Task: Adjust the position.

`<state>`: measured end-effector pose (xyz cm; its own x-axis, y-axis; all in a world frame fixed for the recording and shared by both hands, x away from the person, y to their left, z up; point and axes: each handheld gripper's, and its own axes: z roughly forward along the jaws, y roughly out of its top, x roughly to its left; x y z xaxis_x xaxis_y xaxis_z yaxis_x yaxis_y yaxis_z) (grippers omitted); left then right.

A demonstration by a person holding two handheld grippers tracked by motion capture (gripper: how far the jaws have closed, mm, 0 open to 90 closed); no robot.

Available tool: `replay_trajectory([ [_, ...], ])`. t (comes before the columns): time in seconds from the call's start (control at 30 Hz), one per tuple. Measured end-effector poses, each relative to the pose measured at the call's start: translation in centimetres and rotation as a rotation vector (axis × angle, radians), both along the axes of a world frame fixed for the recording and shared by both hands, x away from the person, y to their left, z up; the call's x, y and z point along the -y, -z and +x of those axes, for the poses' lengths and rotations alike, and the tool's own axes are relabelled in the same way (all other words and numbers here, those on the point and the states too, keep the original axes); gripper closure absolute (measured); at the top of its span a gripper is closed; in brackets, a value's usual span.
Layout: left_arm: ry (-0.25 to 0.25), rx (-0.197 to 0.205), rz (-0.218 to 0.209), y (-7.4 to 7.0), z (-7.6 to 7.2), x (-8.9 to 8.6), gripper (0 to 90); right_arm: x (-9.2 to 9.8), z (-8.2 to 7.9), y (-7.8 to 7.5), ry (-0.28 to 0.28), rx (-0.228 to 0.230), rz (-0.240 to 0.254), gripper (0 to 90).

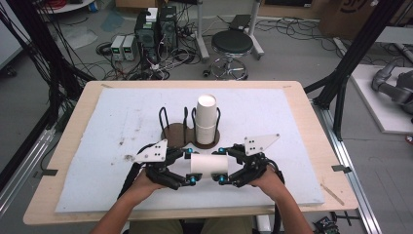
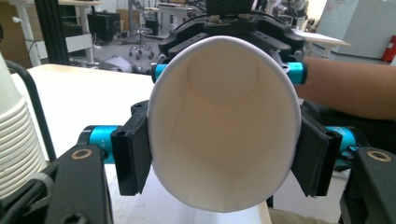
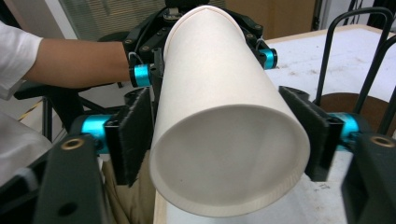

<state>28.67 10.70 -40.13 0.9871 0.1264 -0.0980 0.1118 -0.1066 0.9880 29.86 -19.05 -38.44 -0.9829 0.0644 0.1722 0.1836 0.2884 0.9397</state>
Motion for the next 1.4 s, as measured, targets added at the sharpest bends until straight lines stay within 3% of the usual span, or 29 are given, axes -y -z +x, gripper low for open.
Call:
replay_trajectory([
  [0.2,-0.005,0.009,0.040,-0.5,0.0,-0.4,32.1,0.0,-0.1,-0.3,0.027,0.007,-0.005,21.3],
  [0.4,-0.014,0.025,0.161,-2.1,0.2,-0.8,32.1,0.1,-0.1,-0.9,0.065,0.040,-0.053,20.3],
  [0.57,-0.011,0.040,0.283,-3.5,0.6,-0.6,32.1,-0.3,-0.1,-1.8,0.073,0.083,-0.137,20.3],
  [0.73,0.004,0.055,0.377,-4.6,1.0,-0.1,32.1,-0.8,0.3,-2.8,0.071,0.125,-0.230,20.3],
  [1.07,0.038,0.062,0.498,-6.1,1.5,0.8,32.9,-2.3,0.6,-3.6,0.031,0.177,-0.365,20.4],
  [1.4,0.047,0.062,0.597,-7.0,2.1,1.5,32.9,-3.6,0.6,-3.7,0.010,0.211,-0.445,20.4],
])
